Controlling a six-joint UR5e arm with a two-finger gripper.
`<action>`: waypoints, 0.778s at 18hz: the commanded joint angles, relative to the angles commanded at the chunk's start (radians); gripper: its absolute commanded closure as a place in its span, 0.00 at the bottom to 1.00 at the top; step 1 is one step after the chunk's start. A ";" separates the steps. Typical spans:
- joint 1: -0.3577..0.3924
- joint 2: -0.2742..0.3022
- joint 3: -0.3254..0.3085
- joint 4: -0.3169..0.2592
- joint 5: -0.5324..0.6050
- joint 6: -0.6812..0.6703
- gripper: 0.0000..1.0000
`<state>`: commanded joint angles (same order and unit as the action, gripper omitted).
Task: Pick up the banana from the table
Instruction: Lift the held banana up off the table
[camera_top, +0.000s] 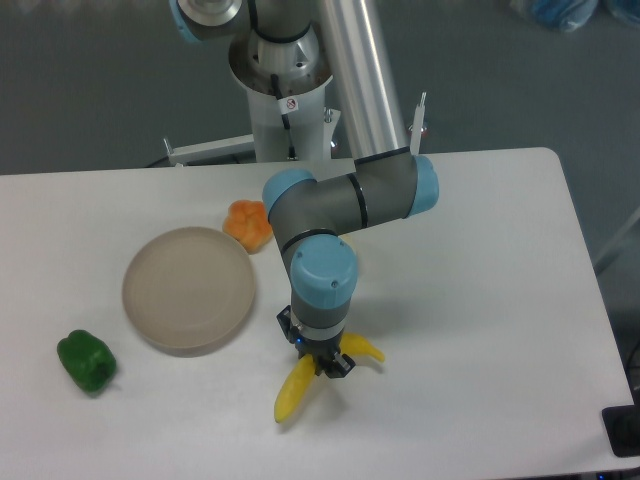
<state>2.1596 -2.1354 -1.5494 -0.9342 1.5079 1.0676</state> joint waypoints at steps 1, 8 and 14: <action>0.023 0.011 0.008 -0.008 0.000 0.006 0.90; 0.210 0.078 0.066 -0.176 0.002 0.162 0.91; 0.261 0.034 0.161 -0.267 0.069 0.271 0.94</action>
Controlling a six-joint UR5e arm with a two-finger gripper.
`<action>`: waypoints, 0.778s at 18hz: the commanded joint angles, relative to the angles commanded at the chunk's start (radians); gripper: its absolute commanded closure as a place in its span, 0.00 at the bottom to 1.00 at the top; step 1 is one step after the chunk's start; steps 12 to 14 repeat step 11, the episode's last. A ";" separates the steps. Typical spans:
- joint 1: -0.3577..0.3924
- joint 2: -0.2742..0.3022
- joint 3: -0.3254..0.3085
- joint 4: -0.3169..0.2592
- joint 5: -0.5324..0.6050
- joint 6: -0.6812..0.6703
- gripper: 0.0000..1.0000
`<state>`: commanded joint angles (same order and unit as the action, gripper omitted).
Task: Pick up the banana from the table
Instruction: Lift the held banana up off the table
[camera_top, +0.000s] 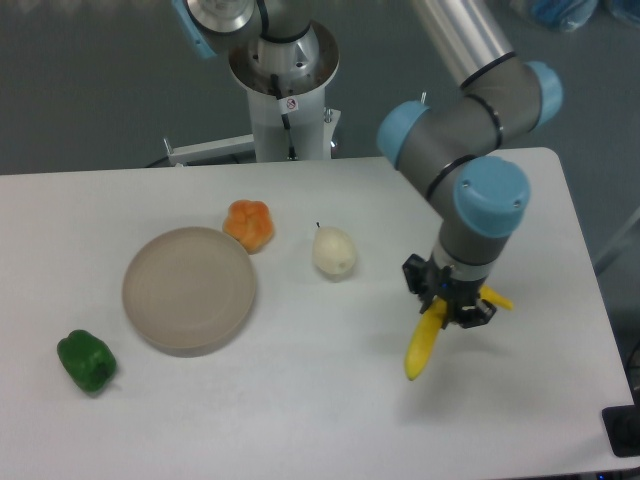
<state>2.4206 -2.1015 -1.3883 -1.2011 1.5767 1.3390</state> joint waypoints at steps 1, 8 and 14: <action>0.000 -0.012 0.011 0.000 0.012 0.008 0.94; 0.028 -0.083 0.117 -0.003 0.020 0.081 0.95; 0.028 -0.084 0.115 -0.003 0.020 0.081 0.95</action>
